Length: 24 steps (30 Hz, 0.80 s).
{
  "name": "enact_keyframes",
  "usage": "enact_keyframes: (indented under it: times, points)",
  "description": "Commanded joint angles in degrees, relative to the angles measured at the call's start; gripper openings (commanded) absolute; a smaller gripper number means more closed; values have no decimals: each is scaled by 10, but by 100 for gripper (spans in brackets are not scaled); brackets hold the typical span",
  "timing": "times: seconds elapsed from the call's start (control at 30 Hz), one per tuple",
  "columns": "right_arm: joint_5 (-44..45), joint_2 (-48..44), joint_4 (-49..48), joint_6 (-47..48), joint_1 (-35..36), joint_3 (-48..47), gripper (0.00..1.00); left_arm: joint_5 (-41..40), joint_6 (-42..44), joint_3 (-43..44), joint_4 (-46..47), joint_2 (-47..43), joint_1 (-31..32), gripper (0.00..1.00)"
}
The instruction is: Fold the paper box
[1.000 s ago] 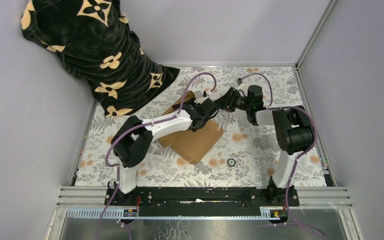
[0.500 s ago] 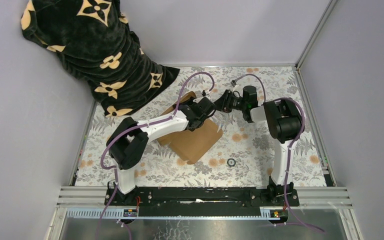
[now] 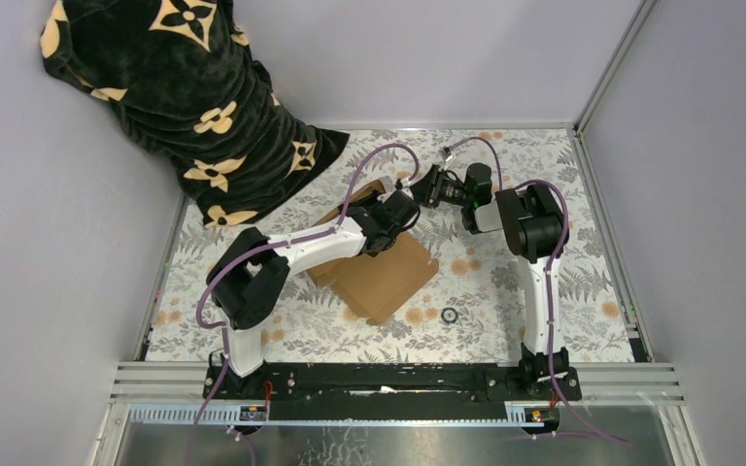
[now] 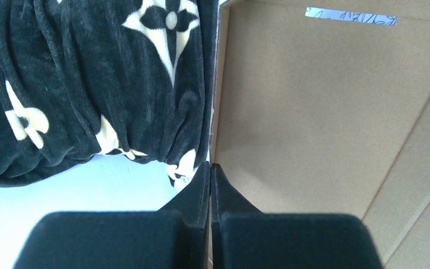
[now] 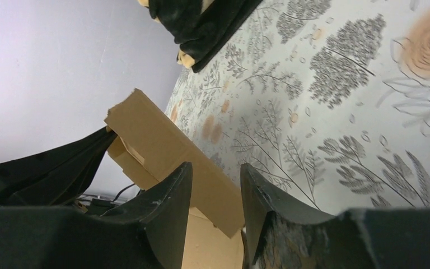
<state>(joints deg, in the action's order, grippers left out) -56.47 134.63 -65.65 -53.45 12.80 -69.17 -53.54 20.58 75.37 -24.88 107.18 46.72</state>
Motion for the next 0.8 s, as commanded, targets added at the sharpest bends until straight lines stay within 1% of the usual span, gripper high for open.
enact_keyframes:
  times: [0.0,0.2,0.47,0.63,0.77]
  points:
    - [-41,8,-56,-12,19,-35,45,5,16,-5,41,-18,5,0]
    - [-69,28,-100,-38,36,-41,45,3,25,-12,50,-19,8,0]
    - [-74,40,-201,-93,39,-14,45,-13,36,-21,59,-18,18,0]
    - [-75,39,-245,-113,41,0,45,-27,45,-26,65,-14,30,0]
    - [-78,36,-239,-109,42,4,45,-31,46,-27,65,-12,35,0]
